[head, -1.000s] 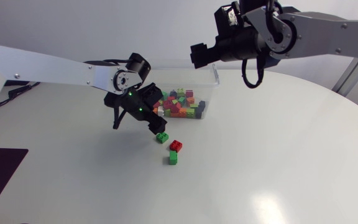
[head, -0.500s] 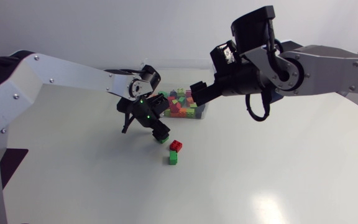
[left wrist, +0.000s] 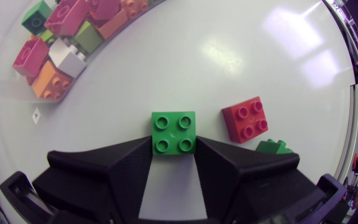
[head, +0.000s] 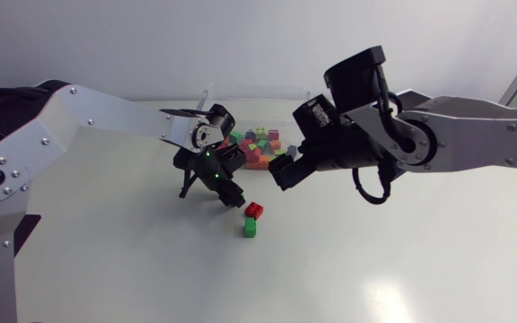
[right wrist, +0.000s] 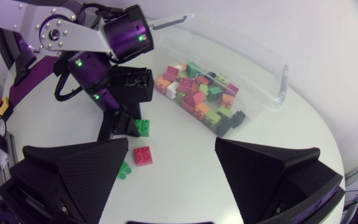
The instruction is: Place the duplo bricks in the container
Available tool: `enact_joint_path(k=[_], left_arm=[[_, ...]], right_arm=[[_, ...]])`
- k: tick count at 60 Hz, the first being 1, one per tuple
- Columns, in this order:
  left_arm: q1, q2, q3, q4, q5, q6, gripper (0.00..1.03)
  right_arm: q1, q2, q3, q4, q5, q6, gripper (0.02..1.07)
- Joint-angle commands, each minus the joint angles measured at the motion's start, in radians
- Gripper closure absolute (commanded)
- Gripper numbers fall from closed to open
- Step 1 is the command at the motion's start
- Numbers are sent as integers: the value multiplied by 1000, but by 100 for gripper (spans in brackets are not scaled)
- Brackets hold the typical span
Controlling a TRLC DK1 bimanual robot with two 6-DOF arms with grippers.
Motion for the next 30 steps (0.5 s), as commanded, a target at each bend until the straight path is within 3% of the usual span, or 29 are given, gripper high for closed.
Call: enact_joint_path(k=[1, 13, 30], left_arm=[[-3, 35, 3, 10, 25, 7, 80], [37, -64, -77, 53, 74, 1, 83], [145, -354, -295, 145, 158, -19, 83]], right_arm=[[6, 44, -19, -17, -34, -30, 6], [27, 194, 55, -46, -64, -74, 6], [47, 397, 191, -75, -41, -166, 7]])
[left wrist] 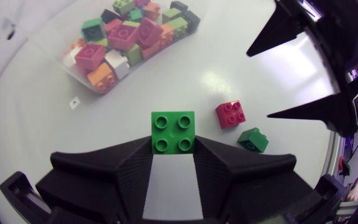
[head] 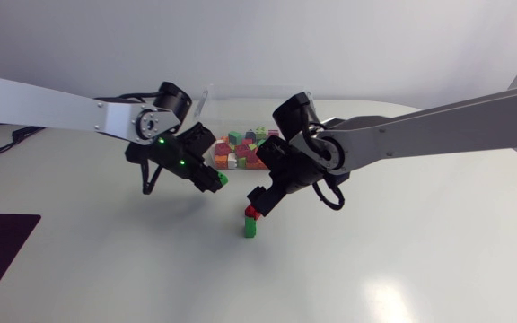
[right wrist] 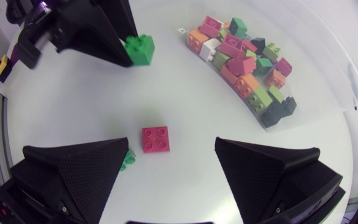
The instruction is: Place the duplo bricks in the container
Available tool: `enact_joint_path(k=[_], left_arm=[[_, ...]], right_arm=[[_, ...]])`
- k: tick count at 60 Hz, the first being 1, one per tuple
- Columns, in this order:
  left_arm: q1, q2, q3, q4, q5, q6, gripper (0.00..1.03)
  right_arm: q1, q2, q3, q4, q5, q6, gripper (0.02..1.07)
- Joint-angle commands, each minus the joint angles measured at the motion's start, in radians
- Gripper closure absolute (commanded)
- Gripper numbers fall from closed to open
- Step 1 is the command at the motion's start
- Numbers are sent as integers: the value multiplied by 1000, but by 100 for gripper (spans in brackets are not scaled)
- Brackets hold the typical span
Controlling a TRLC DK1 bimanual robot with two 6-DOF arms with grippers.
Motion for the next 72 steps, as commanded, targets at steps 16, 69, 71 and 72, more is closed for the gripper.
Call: enact_joint_path(k=[16, 69, 71, 72], left_arm=[[79, -289, -231, 137, 28, -45, 83], [135, -251, -51, 392, 100, -254, 83], [125, -227, -23, 392, 97, -254, 83], [122, -220, -14, 392, 97, -255, 83]], right_arm=[[17, 151, 121, -94, 6, -131, 7], [64, 355, 402, -390, 30, -181, 34], [64, 364, 410, -398, 32, -179, 42], [64, 364, 411, -398, 33, -179, 45]])
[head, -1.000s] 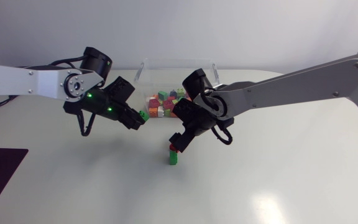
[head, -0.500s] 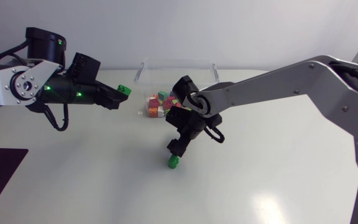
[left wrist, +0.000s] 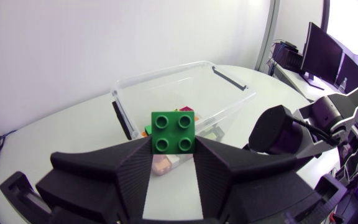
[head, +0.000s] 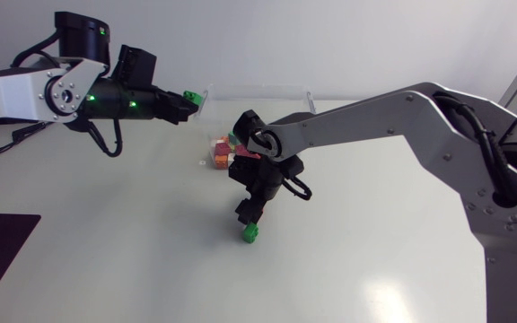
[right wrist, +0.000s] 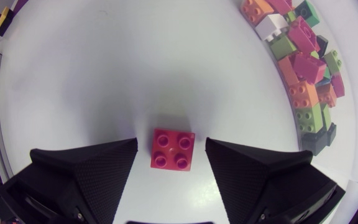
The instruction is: Place the duplo bricks in the container
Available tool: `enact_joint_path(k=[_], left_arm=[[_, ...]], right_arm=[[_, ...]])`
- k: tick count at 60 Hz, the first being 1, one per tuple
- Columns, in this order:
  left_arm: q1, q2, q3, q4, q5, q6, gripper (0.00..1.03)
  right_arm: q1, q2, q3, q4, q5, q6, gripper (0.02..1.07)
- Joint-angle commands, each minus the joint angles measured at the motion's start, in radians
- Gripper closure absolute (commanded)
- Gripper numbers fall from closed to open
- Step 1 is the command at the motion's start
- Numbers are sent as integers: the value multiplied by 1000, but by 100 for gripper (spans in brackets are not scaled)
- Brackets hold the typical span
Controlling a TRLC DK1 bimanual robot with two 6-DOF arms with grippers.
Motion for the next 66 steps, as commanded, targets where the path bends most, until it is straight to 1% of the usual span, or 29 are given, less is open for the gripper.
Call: enact_joint_path(k=[1, 6, 9, 23, 42, 44, 46, 47, 49, 50, 51, 52, 53, 54, 55, 56, 57, 58, 59, 64, 66], left_arm=[[-22, 67, 74, 13, 2, -33, 83], [-28, 107, 126, 11, 0, -36, 83], [-32, 144, 169, 9, -1, -36, 83], [-38, 280, 324, 0, -18, -57, 82], [-62, 406, 467, 0, -43, -82, 80], [-67, 415, 478, 0, -46, -86, 78], [-74, 424, 490, 2, -55, -88, 74], [-79, 430, 498, 2, -63, -91, 68], [-82, 437, 505, 3, -75, -97, 61], [-88, 449, 516, 2, -92, -103, 48], [-91, 452, 521, 2, -98, -103, 41], [-96, 455, 524, -1, -107, -103, 32], [-97, 457, 527, -3, -110, -103, 29], [-105, 460, 527, -7, -118, -102, 19], [-107, 460, 527, -9, -118, -102, 18], [-110, 460, 525, -14, -119, -99, 14], [-111, 460, 524, -15, -121, -97, 12], [-113, 455, 519, -26, -119, -92, 7], [-116, 452, 518, -32, -119, -89, 6], [-124, 414, 475, -46, -119, -59, 5], [-124, 374, 435, -67, -119, -28, 5]], right_arm=[[8, 42, 30, -24, 10, -2, 49], [8, 61, 36, -24, 16, 1, 67], [8, 68, 36, -23, 18, 3, 83], [-11, 25, 2, -47, 16, 4, 85], [-40, -165, -111, -72, 8, 9, 85], [-44, -186, -120, -75, 5, 10, 85], [-47, -200, -125, -78, 2, 12, 85], [-50, -211, -128, -79, 2, 13, 85], [-57, -231, -134, -81, 1, 15, 85], [-58, -242, -134, -83, 1, 15, 85], [-63, -251, -136, -86, -1, 16, 85], [-67, -261, -134, -89, -4, 16, 85], [-75, -278, -131, -93, -8, 18, 85], [-80, -288, -130, -96, -8, 18, 85], [-84, -297, -127, -101, -10, 19, 85], [-89, -307, -122, -106, -11, 19, 85], [-95, -314, -120, -110, -11, 19, 85], [-101, -327, -116, -113, -13, 21, 85], [-107, -337, -111, -115, -16, 23, 85], [-147, -384, -71, -136, -33, 33, 85], [-164, -401, -56, -136, -39, 38, 85]])
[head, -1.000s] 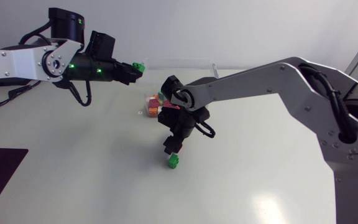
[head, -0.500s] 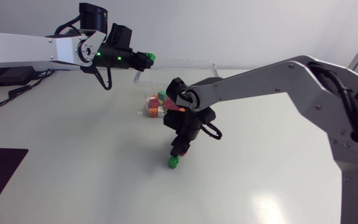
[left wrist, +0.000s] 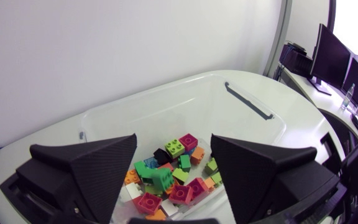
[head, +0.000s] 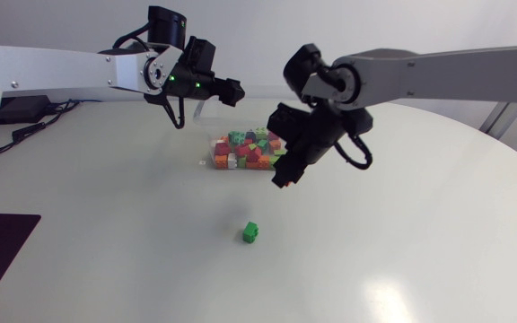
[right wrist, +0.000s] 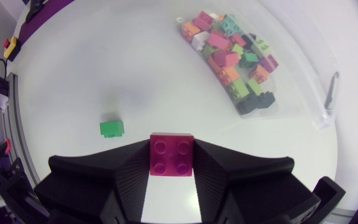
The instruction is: Place the duplo bricks in the container
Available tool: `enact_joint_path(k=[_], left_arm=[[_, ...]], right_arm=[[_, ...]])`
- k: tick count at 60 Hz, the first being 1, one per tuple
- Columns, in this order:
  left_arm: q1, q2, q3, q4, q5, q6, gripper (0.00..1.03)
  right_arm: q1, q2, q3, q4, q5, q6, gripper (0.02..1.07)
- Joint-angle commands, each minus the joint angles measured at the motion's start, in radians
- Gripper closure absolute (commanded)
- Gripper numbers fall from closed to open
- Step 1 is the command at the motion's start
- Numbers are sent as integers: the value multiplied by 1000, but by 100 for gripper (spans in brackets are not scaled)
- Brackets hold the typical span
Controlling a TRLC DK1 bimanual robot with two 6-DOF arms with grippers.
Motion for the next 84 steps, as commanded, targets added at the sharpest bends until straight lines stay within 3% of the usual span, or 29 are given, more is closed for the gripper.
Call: enact_joint_path(k=[1, 21, 40, 51, 66, 84], left_arm=[[-5, -67, -64, -34, -6, 51, 5], [-19, -383, -437, -164, 66, 334, 5], [-122, -427, -647, -258, 66, 583, 5], [-189, -393, -684, -273, 65, 693, 5], [-217, -263, -618, -269, 94, 877, 6], [-249, -154, -538, -283, 94, 957, 7]], right_arm=[[-38, -51, 45, -15, -10, 27, 85], [-132, -71, 202, 33, -61, 122, 85], [-132, -29, 279, 163, -76, 219, 85], [-131, 1, 325, 211, -89, 247, 85], [-121, 44, 326, 309, -99, 285, 85], [-118, 132, 358, 384, -73, 308, 85]])
